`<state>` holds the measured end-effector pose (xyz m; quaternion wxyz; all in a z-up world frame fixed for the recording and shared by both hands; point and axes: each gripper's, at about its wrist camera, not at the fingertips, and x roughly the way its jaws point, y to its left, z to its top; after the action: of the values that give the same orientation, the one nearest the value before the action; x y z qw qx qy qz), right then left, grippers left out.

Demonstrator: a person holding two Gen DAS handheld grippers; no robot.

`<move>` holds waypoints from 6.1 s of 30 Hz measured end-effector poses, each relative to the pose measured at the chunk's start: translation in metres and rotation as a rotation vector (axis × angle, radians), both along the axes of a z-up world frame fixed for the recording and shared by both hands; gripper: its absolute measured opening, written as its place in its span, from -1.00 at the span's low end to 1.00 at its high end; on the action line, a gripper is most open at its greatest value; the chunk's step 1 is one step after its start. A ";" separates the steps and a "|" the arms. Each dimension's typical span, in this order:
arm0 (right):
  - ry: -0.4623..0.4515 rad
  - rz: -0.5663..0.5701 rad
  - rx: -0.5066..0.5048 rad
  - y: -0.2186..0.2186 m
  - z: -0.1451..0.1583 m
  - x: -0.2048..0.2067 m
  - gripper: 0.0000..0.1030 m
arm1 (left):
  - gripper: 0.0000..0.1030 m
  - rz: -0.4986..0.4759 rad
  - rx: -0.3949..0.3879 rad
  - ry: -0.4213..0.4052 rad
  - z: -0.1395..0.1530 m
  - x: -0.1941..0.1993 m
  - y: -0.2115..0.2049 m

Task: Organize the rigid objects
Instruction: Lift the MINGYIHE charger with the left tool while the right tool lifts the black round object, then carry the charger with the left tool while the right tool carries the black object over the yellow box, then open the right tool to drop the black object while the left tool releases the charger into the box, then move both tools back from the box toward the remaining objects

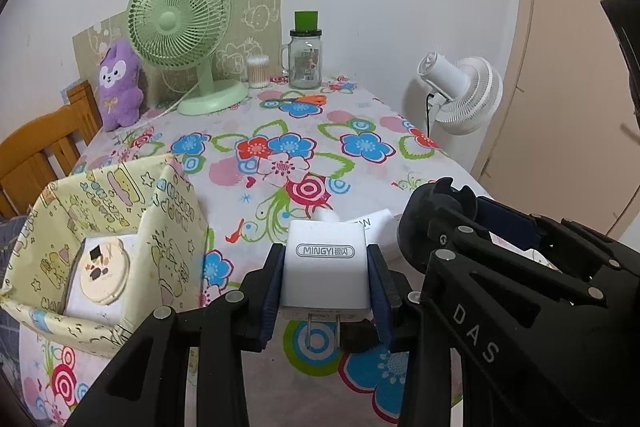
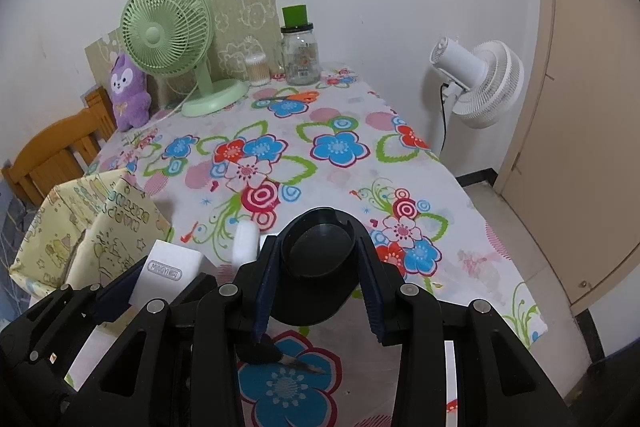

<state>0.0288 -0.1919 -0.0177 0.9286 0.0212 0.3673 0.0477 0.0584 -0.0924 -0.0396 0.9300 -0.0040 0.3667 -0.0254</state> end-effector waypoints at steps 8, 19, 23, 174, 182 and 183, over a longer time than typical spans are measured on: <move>-0.019 0.005 -0.017 0.006 0.014 -0.005 -0.19 | -0.22 -0.007 0.011 -0.010 0.011 -0.003 0.000; -0.034 -0.001 -0.025 0.015 0.028 -0.011 -0.19 | -0.22 -0.009 0.026 -0.022 0.024 -0.006 0.008; -0.033 0.002 -0.022 0.021 0.032 -0.011 -0.19 | -0.22 -0.007 0.029 -0.021 0.028 -0.006 0.014; -0.033 0.221 -0.033 0.155 0.059 -0.008 0.68 | 0.74 0.140 0.029 0.009 0.048 -0.025 0.137; -0.036 0.188 -0.039 0.134 0.059 -0.013 0.72 | 0.77 0.111 0.033 0.013 0.048 -0.026 0.117; -0.036 0.183 -0.040 0.131 0.059 -0.013 0.72 | 0.77 0.106 0.033 0.013 0.048 -0.026 0.114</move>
<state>0.0157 -0.0610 0.0414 0.9270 -0.0316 0.3520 0.1254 0.0326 0.0214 0.0085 0.9276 -0.0082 0.3724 0.0299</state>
